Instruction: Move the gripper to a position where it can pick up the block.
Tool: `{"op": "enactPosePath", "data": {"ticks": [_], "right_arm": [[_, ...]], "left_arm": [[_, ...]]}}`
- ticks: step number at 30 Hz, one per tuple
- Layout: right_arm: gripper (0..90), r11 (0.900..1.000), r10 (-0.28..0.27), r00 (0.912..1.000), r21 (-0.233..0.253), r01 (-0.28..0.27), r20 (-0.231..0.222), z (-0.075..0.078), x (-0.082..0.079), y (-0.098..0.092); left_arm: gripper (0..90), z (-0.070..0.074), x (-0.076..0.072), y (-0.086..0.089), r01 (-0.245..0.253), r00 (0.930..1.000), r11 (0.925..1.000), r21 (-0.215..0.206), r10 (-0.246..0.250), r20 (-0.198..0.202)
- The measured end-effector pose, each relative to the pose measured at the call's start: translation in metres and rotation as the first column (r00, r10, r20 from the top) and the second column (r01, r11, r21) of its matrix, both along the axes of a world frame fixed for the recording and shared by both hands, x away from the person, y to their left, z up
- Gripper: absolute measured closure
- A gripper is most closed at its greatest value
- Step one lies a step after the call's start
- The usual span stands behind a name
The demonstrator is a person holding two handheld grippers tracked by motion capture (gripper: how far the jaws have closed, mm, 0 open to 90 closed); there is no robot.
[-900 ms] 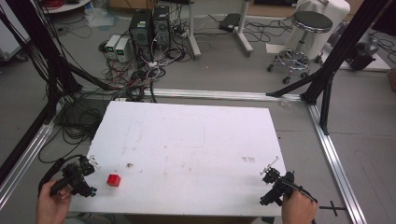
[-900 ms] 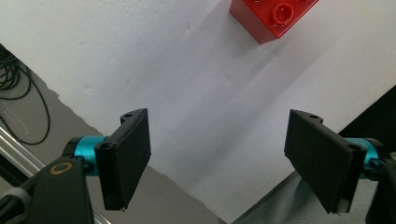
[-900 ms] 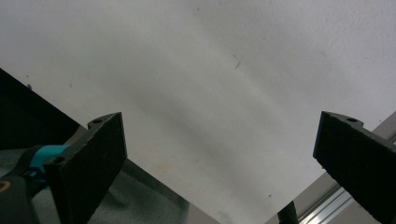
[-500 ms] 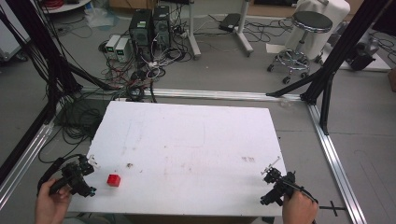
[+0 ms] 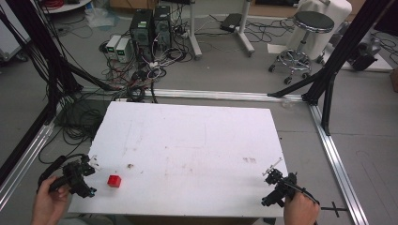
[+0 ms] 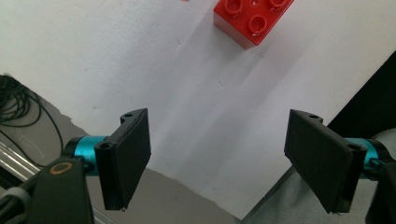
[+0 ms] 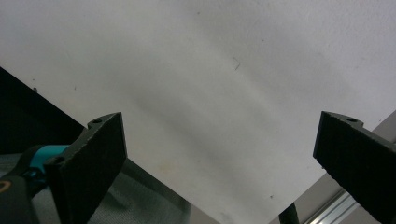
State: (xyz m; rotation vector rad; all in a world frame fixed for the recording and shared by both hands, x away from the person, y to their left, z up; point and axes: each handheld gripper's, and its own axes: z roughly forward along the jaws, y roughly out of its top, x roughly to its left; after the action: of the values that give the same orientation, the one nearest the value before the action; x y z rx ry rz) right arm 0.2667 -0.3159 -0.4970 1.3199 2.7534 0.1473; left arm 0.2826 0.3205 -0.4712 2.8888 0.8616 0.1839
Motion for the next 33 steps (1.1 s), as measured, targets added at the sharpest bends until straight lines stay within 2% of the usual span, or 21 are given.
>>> {"op": "enactPosePath", "data": {"ticks": [5, 8, 11, 15, 20, 24, 25, 27, 29, 30, 31, 33], "right_arm": [[1.8, 1.0, -0.009, 1.0, 0.011, 0.009, 0.0, 0.0, -0.002, -0.002], [1.8, 1.0, -0.009, 1.0, 0.01, 0.009, 0.003, 0.001, -0.002, -0.003], [1.8, 1.0, -0.008, 0.9999, 0.016, 0.008, 0.011, 0.001, -0.002, -0.002], [1.8, 1.0, -0.004, 0.9999, 0.018, 0.004, 0.011, 0.002, -0.001, -0.001], [1.8, 1.0, -0.004, 0.9999, 0.02, 0.004, 0.012, 0.003, -0.001, -0.001], [1.8, 1.0, -0.004, 0.9999, 0.019, 0.003, 0.012, 0.002, -0.001, -0.001], [1.8, 1.0, -0.003, 0.9999, 0.02, 0.003, 0.012, 0.002, -0.001, -0.001], [1.8, 1.0, -0.003, 0.9999, 0.019, 0.002, 0.01, 0.001, -0.001, 0.0], [1.8, 1.0, 0.004, 1.0, 0.02, -0.004, 0.009, 0.001, 0.0, 0.001], [1.8, 1.0, 0.004, 1.0, 0.02, -0.004, 0.009, 0.001, 0.0, 0.001], [1.8, 1.0, 0.009, 0.9999, 0.022, -0.01, 0.01, 0.001, 0.0, 0.002], [1.8, 1.0, 0.01, 0.9999, 0.02, -0.01, 0.013, 0.001, 0.0, 0.003]], "left_arm": [[23.1, 0.002, 0.003, -0.003, 0.068, 0.9977, 0.9977, 0.001, -0.068, 0.0], [23.1, 0.002, 0.003, -0.005, 0.087, 0.9962, 0.9962, -0.004, -0.087, -0.002], [23.1, 0.002, 0.007, -0.007, 0.135, 0.9907, 0.9908, 0.003, -0.135, -0.015], [23.1, 0.0, 0.011, -0.007, 0.15, 0.9885, 0.9886, 0.012, -0.15, -0.019], [23.1, -0.001, 0.016, -0.006, 0.16, 0.9871, 0.9869, 0.018, -0.16, -0.003], [23.1, -0.003, 0.021, -0.009, 0.229, 0.9729, 0.9734, -0.009, -0.229, -0.03], [23.1, -0.003, 0.021, -0.009, 0.229, 0.9729, 0.9734, -0.009, -0.229, -0.03], [23.1, -0.003, 0.023, -0.011, 0.255, 0.9662, 0.9669, -0.019, -0.255, -0.036], [23.1, -0.004, 0.026, -0.016, 0.292, 0.9552, 0.9561, -0.019, -0.293, -0.041], [23.1, -0.004, 0.026, -0.016, 0.292, 0.9552, 0.9561, -0.019, -0.293, -0.041], [23.3, -0.005, 0.028, -0.019, 0.322, 0.9455, 0.9467, -0.012, -0.322, -0.048], [23.2, -0.007, 0.029, -0.023, 0.346, 0.9364, 0.9379, -0.017, -0.347, -0.054]]}}
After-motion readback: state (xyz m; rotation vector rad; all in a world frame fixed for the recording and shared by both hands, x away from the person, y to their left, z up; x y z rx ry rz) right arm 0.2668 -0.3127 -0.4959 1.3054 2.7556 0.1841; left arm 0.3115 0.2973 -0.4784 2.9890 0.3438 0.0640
